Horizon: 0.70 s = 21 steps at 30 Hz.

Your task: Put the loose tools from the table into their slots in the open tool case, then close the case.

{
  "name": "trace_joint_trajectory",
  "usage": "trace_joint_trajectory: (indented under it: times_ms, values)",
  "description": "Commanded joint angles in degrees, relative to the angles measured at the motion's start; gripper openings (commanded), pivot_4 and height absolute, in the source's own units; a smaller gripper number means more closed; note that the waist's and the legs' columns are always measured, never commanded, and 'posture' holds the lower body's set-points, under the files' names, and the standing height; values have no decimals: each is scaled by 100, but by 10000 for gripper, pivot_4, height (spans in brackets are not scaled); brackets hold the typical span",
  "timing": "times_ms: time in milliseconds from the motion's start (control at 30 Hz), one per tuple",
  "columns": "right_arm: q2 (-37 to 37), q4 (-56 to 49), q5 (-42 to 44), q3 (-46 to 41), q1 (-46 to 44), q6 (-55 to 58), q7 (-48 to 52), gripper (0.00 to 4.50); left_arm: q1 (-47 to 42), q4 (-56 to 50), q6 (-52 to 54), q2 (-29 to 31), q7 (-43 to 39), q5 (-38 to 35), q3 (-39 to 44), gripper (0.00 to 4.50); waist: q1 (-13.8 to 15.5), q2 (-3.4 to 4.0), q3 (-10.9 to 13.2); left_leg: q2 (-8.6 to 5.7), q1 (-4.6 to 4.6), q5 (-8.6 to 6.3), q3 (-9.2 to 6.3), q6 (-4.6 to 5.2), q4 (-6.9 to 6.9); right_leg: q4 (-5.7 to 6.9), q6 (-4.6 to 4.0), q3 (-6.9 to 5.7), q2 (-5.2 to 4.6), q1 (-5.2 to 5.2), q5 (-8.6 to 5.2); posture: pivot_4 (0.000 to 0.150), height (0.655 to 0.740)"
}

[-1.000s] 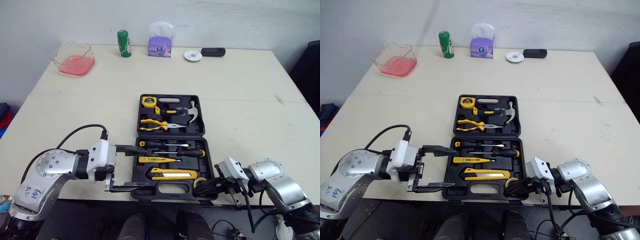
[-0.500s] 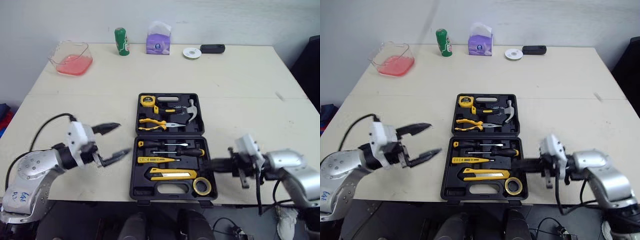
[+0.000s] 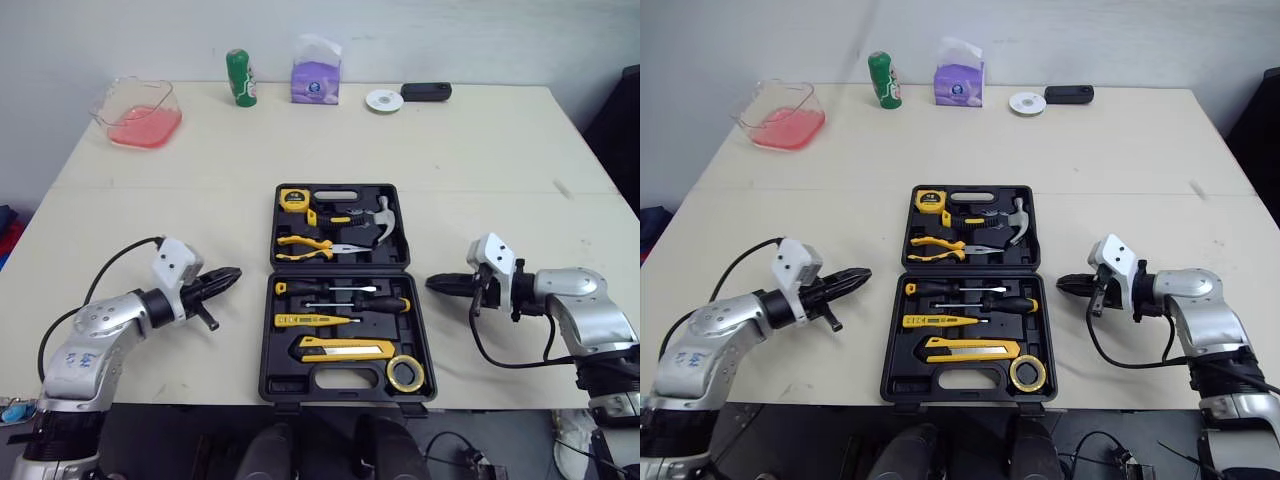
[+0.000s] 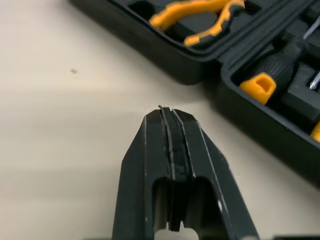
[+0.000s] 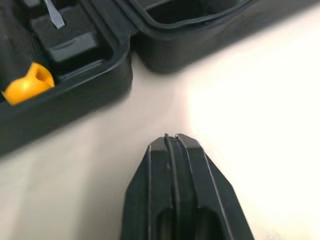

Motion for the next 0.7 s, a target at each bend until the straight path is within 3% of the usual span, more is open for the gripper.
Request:
trace_joint_trajectory:
  times_ms: [33,367,700]
  values:
    - [242,-84,-98,168,-119,-90,31,0,-334,176,156,-79,47,186,-253,249,-38,-2,-1,0,4,2,0,-3,0,5,0,3,-2,1,0,1500,7400]
    - [545,-285,-236,272,-344,-58,-57,0,-810,415,459,-572,-173,162,-682,249,-86,-2,0,1,3,6,-4,-8,0,12,-1,12,-6,-2,-1,1500,7400]
    - [658,-258,-364,252,-545,-51,-143,0,-1183,940,43,-810,-170,623,-896,249,-50,-2,0,-3,2,8,-8,-6,6,17,-1,10,-6,-1,-1,1500,7400]
